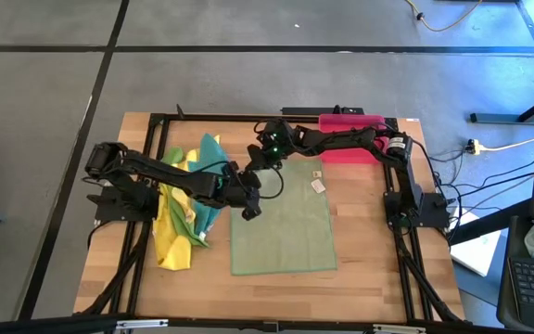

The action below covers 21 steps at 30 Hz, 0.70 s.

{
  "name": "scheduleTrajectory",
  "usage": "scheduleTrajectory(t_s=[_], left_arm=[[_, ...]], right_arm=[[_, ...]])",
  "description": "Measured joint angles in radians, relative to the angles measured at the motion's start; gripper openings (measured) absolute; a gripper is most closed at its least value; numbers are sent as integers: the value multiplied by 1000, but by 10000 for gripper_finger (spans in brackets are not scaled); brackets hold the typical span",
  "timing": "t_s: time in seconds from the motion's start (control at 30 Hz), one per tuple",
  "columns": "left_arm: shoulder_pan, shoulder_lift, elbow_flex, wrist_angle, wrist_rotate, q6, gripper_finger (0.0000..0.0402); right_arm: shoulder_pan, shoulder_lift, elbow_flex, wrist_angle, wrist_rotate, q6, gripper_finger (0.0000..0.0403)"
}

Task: Fold microfiber towels
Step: Fold the light green towel

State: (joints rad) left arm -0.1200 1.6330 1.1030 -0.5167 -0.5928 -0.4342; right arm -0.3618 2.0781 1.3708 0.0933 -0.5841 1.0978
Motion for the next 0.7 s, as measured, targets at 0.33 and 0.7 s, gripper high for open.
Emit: scheduleTrajectory(t_s=[0.33, 0.7], left_arm=[[20, 4, 0, -59, -69, -13, 165], [103, 4, 0, -51, -43, -125, 165]], right_arm=[[0, 0, 0, 0, -13, -5, 22], [0, 0, 0, 17, -15, -7, 12]])
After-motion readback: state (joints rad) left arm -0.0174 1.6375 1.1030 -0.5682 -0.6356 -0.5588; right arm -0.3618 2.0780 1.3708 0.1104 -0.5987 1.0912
